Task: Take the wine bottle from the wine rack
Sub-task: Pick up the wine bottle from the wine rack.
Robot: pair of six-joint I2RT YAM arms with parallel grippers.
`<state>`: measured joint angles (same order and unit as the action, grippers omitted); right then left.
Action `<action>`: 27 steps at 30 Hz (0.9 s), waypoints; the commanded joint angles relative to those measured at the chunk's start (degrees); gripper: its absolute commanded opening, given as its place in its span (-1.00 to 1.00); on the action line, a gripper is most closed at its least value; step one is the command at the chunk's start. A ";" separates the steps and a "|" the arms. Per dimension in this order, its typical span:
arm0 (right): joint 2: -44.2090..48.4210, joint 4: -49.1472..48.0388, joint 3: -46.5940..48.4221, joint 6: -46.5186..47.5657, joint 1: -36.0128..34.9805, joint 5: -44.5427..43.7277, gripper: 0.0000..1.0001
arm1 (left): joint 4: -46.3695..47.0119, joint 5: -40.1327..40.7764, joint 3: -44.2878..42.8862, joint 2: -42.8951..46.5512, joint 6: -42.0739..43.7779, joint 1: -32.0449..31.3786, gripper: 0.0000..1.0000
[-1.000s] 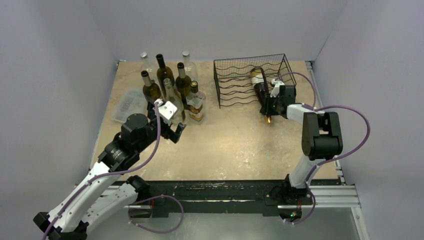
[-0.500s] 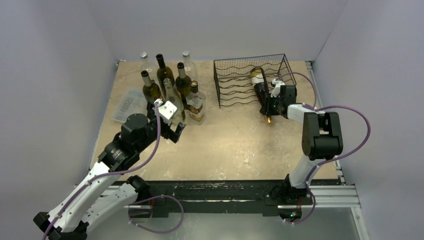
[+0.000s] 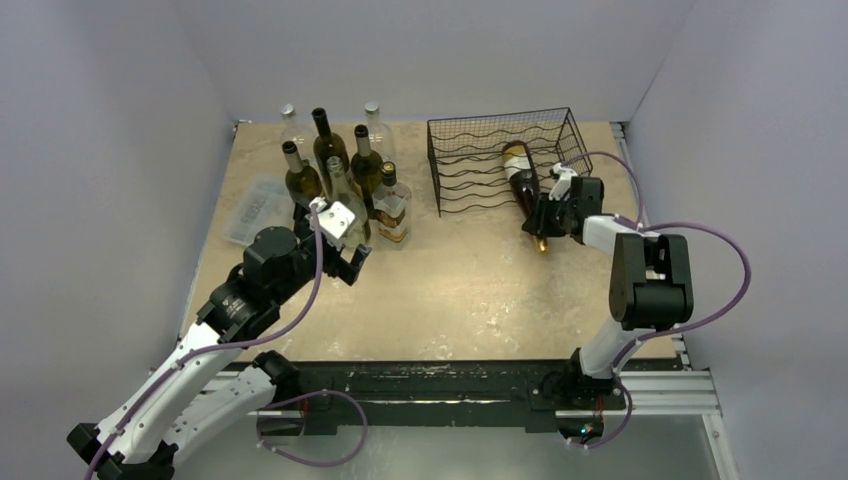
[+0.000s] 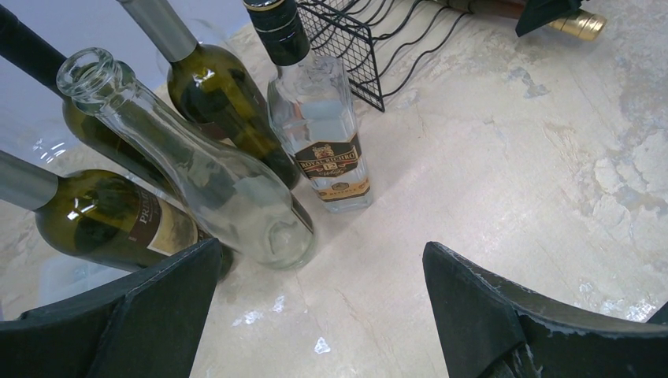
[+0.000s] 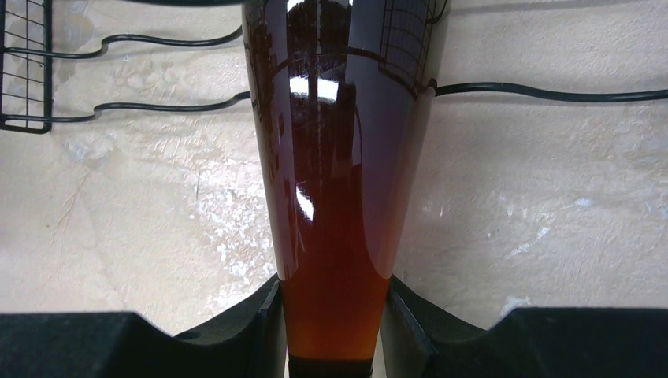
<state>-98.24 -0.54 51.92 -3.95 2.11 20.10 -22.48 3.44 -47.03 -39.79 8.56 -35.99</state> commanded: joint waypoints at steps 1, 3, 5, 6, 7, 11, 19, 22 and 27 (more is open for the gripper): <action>4.45 -1.96 -0.54 0.77 0.09 3.64 -1.00 | -0.28 0.87 -1.05 0.06 1.09 0.52 1.00; 5.25 -1.46 -0.91 1.41 0.17 4.16 -1.00 | -0.24 0.99 -1.06 0.06 1.11 0.48 1.00; 6.41 -1.33 -1.60 1.86 0.26 4.37 -1.00 | -0.28 1.04 -1.04 0.09 1.14 0.50 1.00; 6.95 -1.35 -1.98 2.11 0.34 4.46 -1.00 | -0.28 1.04 -1.07 0.11 1.21 0.48 1.00; 7.84 -1.25 -2.33 2.49 0.42 4.58 -1.00 | -0.22 1.04 -1.11 0.07 1.21 0.49 1.00; 9.96 -0.68 -3.77 3.66 0.73 5.06 -1.00 | -0.26 1.04 -1.04 0.07 1.20 0.50 1.00; 12.74 0.21 -5.92 5.97 2.81 8.45 -1.00 | -0.28 1.13 -1.02 0.00 1.21 0.47 1.00; 14.01 0.45 -6.51 6.58 3.56 9.35 -1.00 | -0.36 1.22 -0.97 -0.11 1.20 0.50 1.00; 15.90 2.72 -7.18 7.60 4.46 10.46 -1.00 | -0.38 1.22 -0.98 -0.18 1.29 0.51 1.00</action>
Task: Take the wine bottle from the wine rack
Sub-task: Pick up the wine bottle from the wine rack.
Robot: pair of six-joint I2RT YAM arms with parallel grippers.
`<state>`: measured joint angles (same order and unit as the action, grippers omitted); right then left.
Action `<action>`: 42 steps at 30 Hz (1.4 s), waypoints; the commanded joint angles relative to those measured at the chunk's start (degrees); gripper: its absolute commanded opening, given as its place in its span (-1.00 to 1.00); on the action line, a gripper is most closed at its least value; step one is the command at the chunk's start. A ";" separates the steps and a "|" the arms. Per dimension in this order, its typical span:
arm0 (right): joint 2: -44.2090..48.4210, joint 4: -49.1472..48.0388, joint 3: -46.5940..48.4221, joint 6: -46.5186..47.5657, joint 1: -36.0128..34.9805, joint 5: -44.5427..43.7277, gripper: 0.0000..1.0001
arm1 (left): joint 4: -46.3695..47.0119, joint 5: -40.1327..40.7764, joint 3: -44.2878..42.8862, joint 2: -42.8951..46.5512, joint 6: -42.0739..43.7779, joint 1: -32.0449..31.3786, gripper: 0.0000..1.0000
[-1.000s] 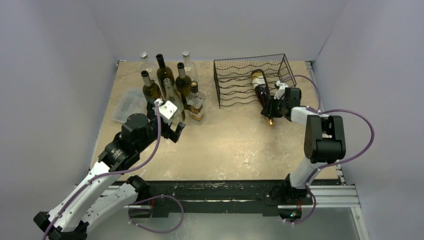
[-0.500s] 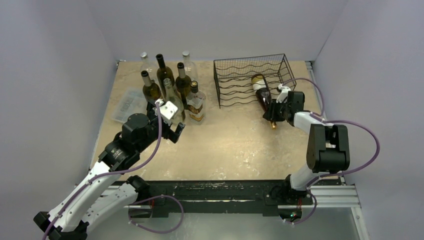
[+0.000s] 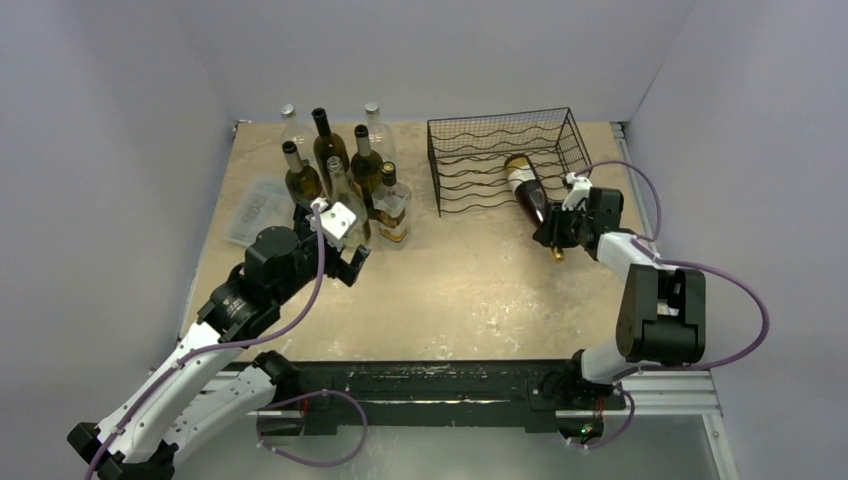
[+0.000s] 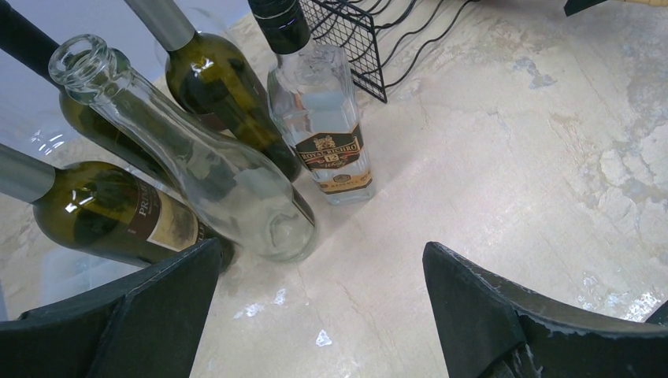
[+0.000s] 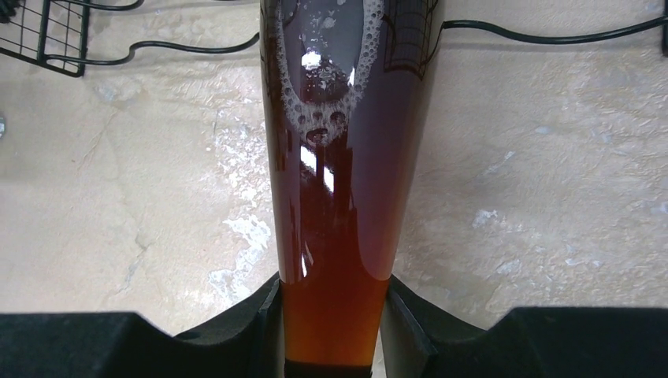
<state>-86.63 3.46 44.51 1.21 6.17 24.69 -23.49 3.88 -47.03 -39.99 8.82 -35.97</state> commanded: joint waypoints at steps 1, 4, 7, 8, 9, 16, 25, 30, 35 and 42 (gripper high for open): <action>4.76 -1.00 -0.01 2.67 0.54 5.88 -1.00 | 0.67 0.82 -0.97 0.07 1.02 0.46 1.00; 6.30 -0.61 -1.00 3.36 0.92 6.19 -1.00 | 0.63 0.78 -0.97 0.08 1.02 0.47 1.00; 7.44 0.14 -1.63 3.94 1.16 6.47 -1.00 | 0.63 0.65 -0.99 0.00 1.07 0.46 1.00; 7.78 0.40 -1.82 4.02 1.27 6.51 -1.00 | 0.63 0.61 -0.98 0.04 1.11 0.47 1.00; 7.98 0.59 -1.95 4.13 1.37 6.66 -1.00 | 0.66 0.60 -0.99 0.07 1.08 0.46 1.00; 9.59 2.21 -2.59 4.84 2.33 6.95 -1.00 | 0.37 0.76 -0.82 0.42 1.30 0.47 1.00; 13.24 5.07 -2.68 5.44 3.05 6.39 -1.00 | 0.46 0.46 -0.82 0.44 1.29 0.44 1.00; 14.88 6.81 -2.68 6.27 3.19 5.66 -1.00 | 0.42 0.36 -0.79 0.35 1.31 0.47 1.00; 16.28 7.95 -2.92 7.14 3.35 4.66 -1.00 | 0.39 0.39 -0.79 0.30 1.32 0.46 1.00; 17.55 9.54 -1.99 7.93 3.49 4.24 -1.00 | 0.38 0.38 -0.83 0.26 1.35 0.51 1.00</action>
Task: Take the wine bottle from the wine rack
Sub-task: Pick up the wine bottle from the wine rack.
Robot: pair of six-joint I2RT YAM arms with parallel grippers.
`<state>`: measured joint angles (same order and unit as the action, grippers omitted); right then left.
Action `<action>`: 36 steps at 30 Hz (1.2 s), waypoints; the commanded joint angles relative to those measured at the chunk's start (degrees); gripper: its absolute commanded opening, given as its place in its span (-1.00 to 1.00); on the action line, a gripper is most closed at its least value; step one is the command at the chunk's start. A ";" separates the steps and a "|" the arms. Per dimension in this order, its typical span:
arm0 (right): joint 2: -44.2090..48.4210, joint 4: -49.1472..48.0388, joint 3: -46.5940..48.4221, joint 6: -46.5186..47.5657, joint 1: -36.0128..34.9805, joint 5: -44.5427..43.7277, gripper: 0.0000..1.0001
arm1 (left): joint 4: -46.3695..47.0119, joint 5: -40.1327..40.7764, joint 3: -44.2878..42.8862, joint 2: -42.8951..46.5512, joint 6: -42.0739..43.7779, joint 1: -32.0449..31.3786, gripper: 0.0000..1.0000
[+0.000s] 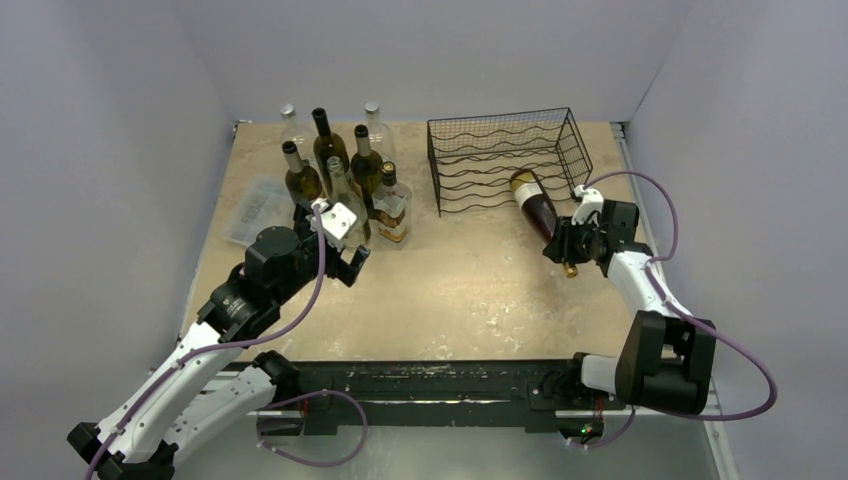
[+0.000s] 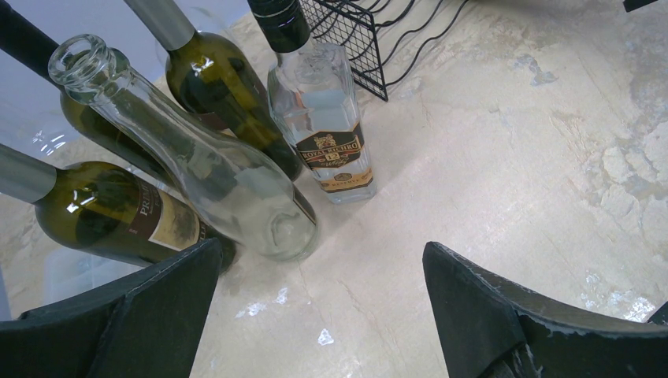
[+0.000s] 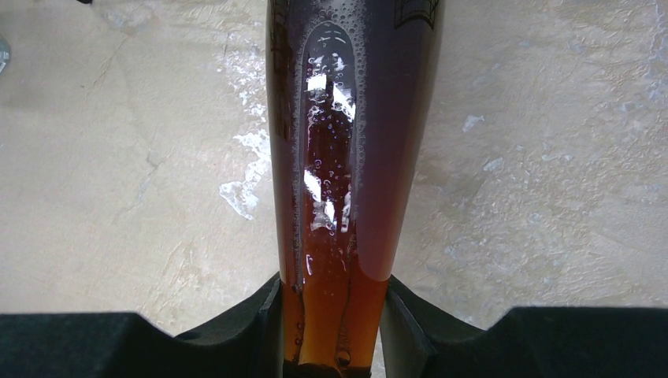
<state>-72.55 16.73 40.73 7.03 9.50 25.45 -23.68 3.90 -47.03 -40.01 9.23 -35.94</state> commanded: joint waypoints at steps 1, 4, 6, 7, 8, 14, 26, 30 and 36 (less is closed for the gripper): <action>3.55 -3.50 1.95 2.38 0.25 3.39 -1.00 | 0.58 0.40 -0.82 0.28 0.96 0.42 1.00; 3.96 -2.68 2.37 2.96 0.26 3.12 -1.00 | 0.57 0.38 -0.80 0.21 0.96 0.45 1.00; 4.44 -2.28 2.58 3.31 0.26 3.03 -1.00 | 0.57 0.34 -0.80 0.20 0.99 0.47 1.00; 4.70 -1.97 2.72 3.48 0.24 3.02 -1.00 | 0.57 0.33 -0.83 0.19 1.00 0.48 1.00; 4.92 -1.65 2.93 3.72 0.26 2.95 -1.00 | 0.57 0.32 -0.87 0.19 0.97 0.44 1.00; 5.45 0.30 4.40 4.73 0.21 2.67 -1.00 | 0.48 0.23 -0.83 0.10 1.01 0.44 1.00; 7.09 3.43 6.47 6.29 0.26 1.85 -1.00 | 0.52 0.24 -0.79 0.06 0.96 0.46 1.00; 7.47 4.66 7.22 6.75 0.26 1.75 -1.00 | 0.48 0.23 -0.79 0.02 0.96 0.45 1.00; 7.38 7.24 8.60 7.62 0.22 1.67 -1.00 | 0.44 0.23 -0.86 -0.07 0.96 0.45 1.00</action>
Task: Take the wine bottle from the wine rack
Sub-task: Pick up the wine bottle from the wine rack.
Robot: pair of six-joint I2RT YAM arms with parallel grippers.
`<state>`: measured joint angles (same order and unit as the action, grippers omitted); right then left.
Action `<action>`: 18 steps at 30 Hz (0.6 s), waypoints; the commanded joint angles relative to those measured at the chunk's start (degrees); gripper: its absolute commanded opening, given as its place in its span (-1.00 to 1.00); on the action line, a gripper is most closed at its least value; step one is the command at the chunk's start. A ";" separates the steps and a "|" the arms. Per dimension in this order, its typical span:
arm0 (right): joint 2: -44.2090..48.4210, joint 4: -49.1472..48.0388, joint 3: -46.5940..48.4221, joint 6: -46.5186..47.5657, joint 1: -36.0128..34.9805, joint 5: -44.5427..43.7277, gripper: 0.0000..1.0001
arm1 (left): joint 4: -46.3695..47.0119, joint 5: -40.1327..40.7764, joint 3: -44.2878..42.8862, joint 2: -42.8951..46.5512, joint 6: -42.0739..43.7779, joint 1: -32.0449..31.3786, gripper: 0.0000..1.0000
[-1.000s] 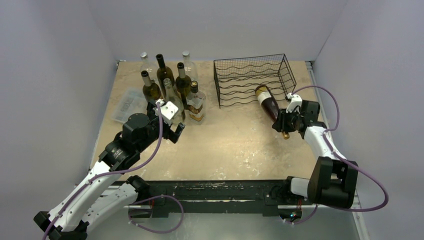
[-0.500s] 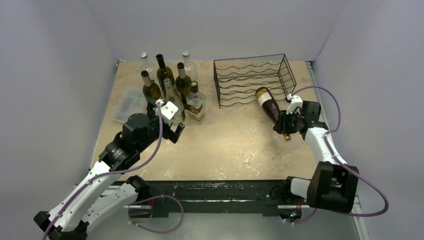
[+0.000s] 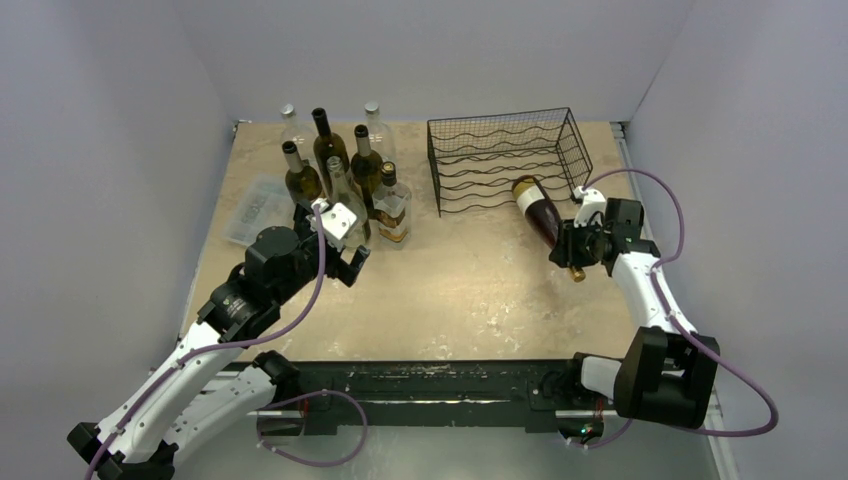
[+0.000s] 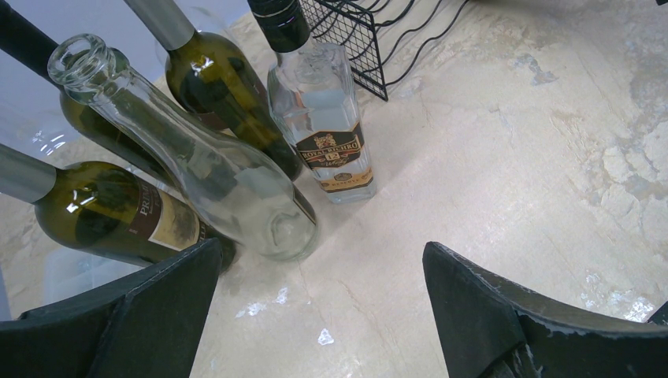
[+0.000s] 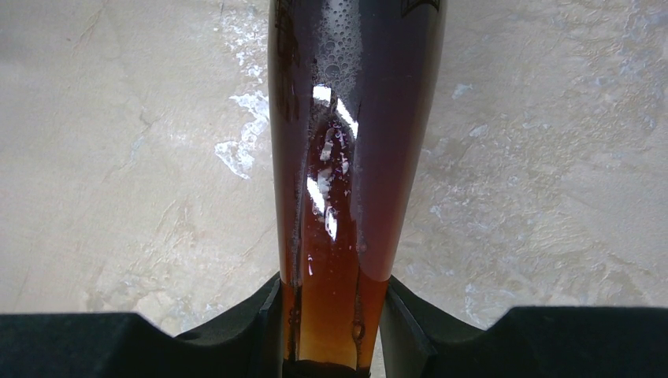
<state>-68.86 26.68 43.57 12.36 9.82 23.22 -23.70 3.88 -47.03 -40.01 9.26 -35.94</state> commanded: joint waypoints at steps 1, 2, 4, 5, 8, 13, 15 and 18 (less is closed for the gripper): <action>3.80 -2.30 5.92 2.36 -0.07 3.93 -1.00 | 0.46 0.25 -0.86 -0.06 0.94 0.45 1.00; 3.86 -1.99 6.03 2.40 -0.07 3.89 -1.00 | 0.43 0.25 -0.80 -0.07 0.96 0.42 1.00; 3.99 -1.63 6.15 2.49 -0.07 3.70 -1.00 | 0.42 0.24 -0.80 -0.07 0.94 0.48 1.00; 4.04 -1.51 6.17 2.49 -0.08 3.53 -1.00 | 0.43 0.24 -0.79 -0.07 0.92 0.45 1.00; 3.93 -0.47 6.55 2.77 -0.09 3.24 -1.00 | 0.41 0.25 -0.79 -0.16 0.94 0.43 1.00; 4.23 0.59 6.79 3.50 -0.08 2.52 -1.00 | 0.41 0.25 -0.82 -0.23 0.94 0.39 1.00; 4.47 0.78 6.78 3.63 -0.07 2.20 -1.00 | 0.41 0.26 -0.79 -0.24 0.90 0.45 1.00; 4.81 1.00 6.71 3.81 -0.07 1.88 -1.00 | 0.46 0.25 -0.79 -0.28 0.93 0.44 1.00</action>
<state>-67.85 31.00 45.43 14.31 9.82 21.96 -23.73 3.88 -47.03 -40.34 9.26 -35.94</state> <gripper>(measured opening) 0.438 0.998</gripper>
